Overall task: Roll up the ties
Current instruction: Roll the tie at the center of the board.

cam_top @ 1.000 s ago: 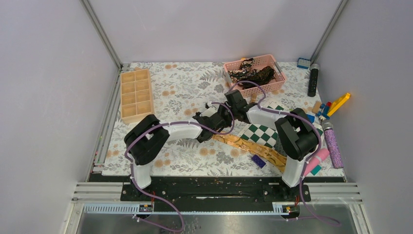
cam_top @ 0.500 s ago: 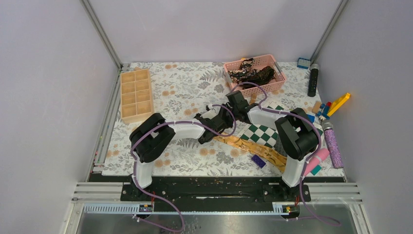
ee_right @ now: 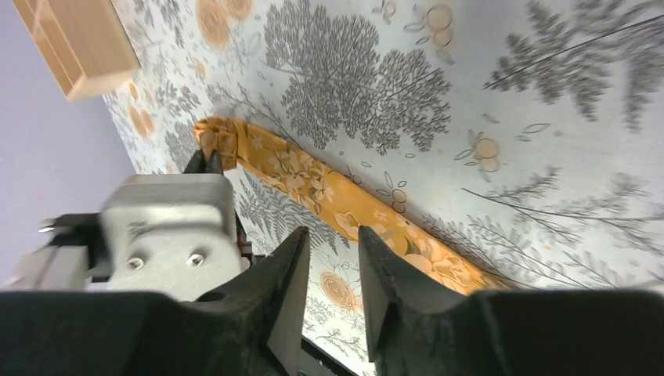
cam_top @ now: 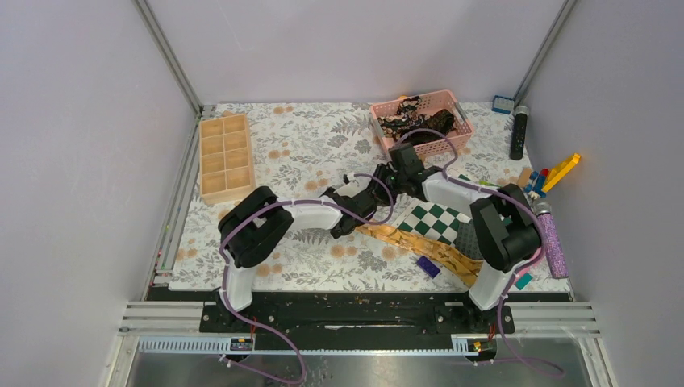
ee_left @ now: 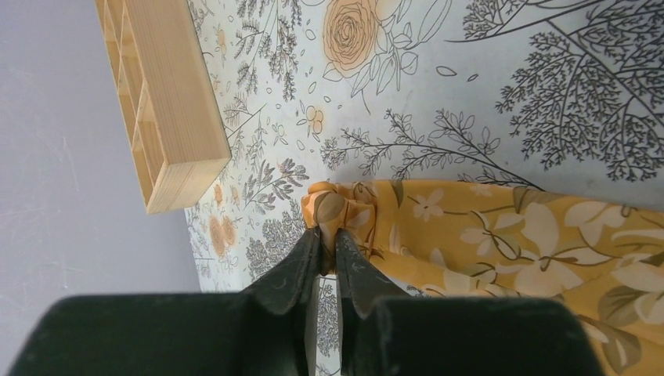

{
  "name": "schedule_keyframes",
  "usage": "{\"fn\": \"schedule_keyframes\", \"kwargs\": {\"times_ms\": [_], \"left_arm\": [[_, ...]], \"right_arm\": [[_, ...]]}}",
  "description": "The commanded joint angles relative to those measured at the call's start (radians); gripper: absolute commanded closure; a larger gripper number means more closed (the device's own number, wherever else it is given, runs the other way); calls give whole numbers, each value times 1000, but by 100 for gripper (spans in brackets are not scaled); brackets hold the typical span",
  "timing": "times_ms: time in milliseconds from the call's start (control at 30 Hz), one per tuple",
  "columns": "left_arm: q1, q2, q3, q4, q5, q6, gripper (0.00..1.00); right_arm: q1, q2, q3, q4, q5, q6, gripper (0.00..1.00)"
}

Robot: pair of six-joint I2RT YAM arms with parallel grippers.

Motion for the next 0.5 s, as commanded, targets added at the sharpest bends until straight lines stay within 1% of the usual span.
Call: {"fn": "schedule_keyframes", "kwargs": {"times_ms": [0,133,233,367,467], "left_arm": [[0,-26,-7,-13,-48,6,100],[1,-21,-12,-3,-41,13,100],[1,-8,-9,-3,-45,33,100],[0,1,-10,-4,-62,37,100],[0,-9,-15,-4,-69,35,100]], "right_arm": [[-44,-109,41,-67,90,-65,61],[-66,-136,81,-157,189,-132,58],[-77,-158,91,-197,234,-171,58],[-86,-178,86,-220,271,-203,57],[-91,-179,74,-222,271,-207,57]]}}
